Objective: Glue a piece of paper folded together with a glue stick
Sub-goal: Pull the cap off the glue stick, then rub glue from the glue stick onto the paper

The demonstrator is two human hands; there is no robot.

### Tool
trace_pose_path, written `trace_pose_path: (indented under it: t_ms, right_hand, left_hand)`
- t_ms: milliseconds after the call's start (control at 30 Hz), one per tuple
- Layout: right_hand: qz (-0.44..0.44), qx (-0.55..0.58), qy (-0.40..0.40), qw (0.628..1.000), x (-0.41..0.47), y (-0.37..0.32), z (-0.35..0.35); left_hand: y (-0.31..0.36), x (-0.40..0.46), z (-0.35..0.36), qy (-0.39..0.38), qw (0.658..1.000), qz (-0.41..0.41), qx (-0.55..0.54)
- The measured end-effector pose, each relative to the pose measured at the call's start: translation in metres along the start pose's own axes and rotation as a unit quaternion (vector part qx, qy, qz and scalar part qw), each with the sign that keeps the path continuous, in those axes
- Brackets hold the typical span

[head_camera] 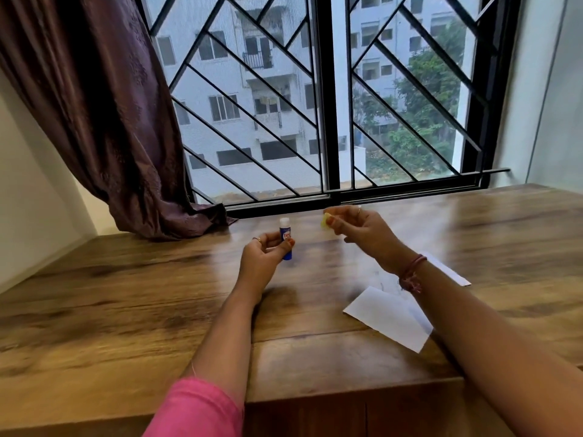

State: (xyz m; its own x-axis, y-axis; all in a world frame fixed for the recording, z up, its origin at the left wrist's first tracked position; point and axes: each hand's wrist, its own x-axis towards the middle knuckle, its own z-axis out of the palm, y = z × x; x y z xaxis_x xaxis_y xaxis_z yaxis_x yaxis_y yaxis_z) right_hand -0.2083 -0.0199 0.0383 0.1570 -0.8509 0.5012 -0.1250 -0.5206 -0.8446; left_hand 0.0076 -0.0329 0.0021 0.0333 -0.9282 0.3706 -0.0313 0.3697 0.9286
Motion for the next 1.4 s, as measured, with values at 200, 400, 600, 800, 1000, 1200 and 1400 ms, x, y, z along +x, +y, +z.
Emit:
trace_pose_path:
  t_ms: [200,400,600,800,1000,1200,1400]
  right_hand:
    - [-0.011,-0.282,-0.138,0.950,-0.007,0.016,0.015]
    - [0.016,-0.365,-0.189,0.911,-0.008,0.016,0.016]
    - [0.035,-0.359,-0.199,0.911,-0.003,0.014,0.008]
    - [0.075,-0.185,-0.182,0.963,-0.001,-0.010,0.004]
    - [0.111,-0.113,-0.188,0.969,-0.016,-0.033,0.004]
    - [0.088,0.040,-0.076,0.992,-0.049,-0.018,0.019]
    - [0.062,0.112,-0.008,0.992,-0.059,-0.017,0.032]
  left_hand:
    - [0.003,0.000,-0.001,0.039,0.998,-0.023,-0.048]
    - [0.007,-0.003,-0.001,0.033,0.997,-0.036,-0.057]
    - [0.017,-0.011,0.004,0.005,0.996,-0.034,-0.080]
    - [0.029,-0.022,0.014,-0.040,0.992,-0.026,-0.119]
    - [0.034,-0.030,0.024,-0.078,0.982,-0.037,-0.170]
    - [0.037,-0.039,0.036,-0.087,0.984,-0.036,-0.148]
    - [0.038,-0.040,0.036,-0.042,0.990,-0.026,-0.132]
